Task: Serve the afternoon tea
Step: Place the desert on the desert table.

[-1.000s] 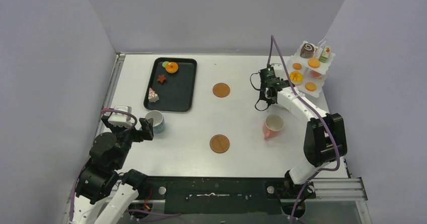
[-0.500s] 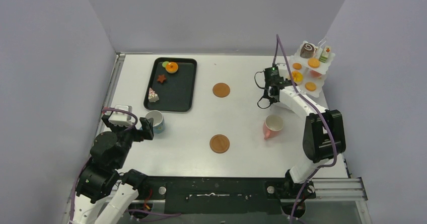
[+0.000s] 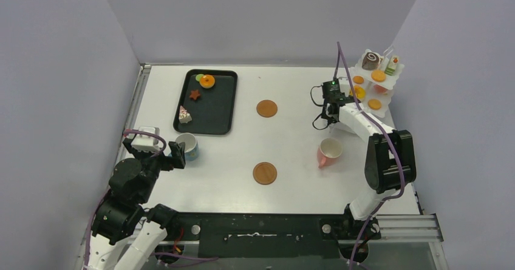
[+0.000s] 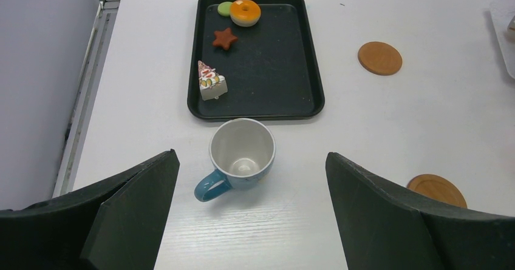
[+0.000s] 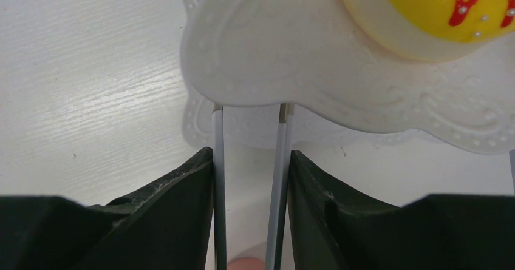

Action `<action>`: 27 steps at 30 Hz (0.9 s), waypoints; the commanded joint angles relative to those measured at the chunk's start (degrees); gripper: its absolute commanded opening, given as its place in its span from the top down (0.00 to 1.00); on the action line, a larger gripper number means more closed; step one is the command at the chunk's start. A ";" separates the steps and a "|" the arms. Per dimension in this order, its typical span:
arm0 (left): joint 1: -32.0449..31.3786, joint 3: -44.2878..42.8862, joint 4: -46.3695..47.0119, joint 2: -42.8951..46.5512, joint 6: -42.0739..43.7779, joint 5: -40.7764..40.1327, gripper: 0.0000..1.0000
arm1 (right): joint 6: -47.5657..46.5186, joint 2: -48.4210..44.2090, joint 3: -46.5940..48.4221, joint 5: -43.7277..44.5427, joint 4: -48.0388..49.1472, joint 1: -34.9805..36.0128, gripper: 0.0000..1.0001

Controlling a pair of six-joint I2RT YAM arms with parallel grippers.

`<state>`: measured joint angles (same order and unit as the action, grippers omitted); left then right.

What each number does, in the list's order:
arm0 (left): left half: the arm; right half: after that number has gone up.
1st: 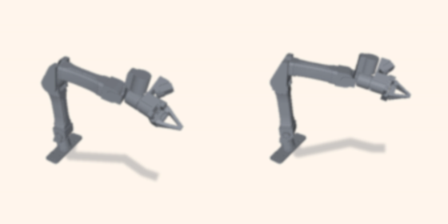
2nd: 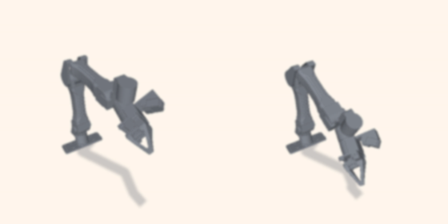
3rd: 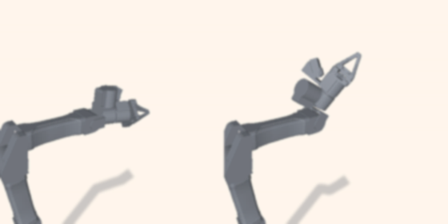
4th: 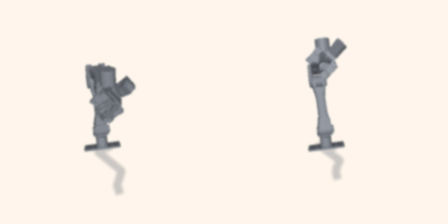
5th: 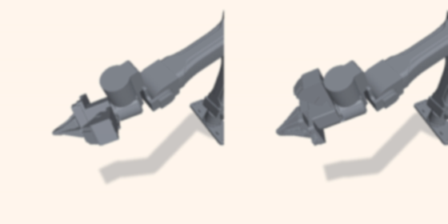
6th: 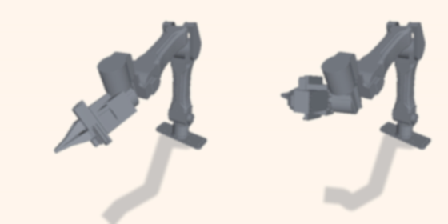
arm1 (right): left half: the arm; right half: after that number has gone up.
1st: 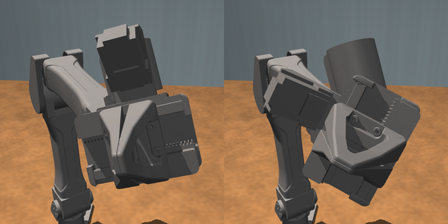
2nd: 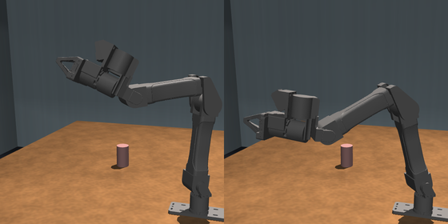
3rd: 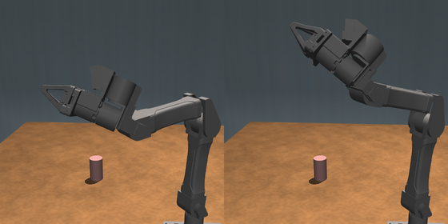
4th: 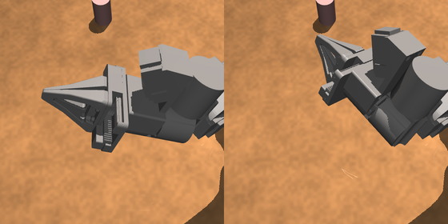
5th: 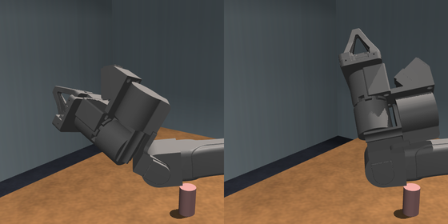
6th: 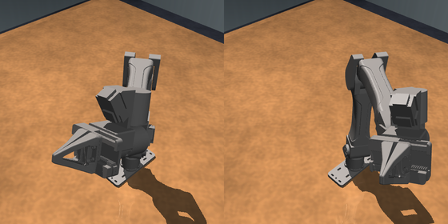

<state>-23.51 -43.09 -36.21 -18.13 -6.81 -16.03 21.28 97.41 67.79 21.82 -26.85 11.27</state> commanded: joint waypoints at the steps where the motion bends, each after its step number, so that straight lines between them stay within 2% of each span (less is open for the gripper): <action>1: 0.39 -0.55 3.14 -0.68 0.57 0.83 0.10 | -0.01 -0.14 1.75 3.22 1.56 -0.30 0.56; 19: 0.39 -0.52 3.02 -0.41 0.57 1.00 0.10 | 0.08 -4.94 3.74 -0.24 -3.31 1.48 0.56; 27: 0.39 -0.56 2.98 -0.41 0.57 0.87 0.10 | -1.08 -6.71 6.05 -3.84 -4.13 6.57 0.56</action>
<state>-23.51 -43.09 -36.21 -18.22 -6.79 -15.99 21.21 94.96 70.11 19.29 -32.34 14.79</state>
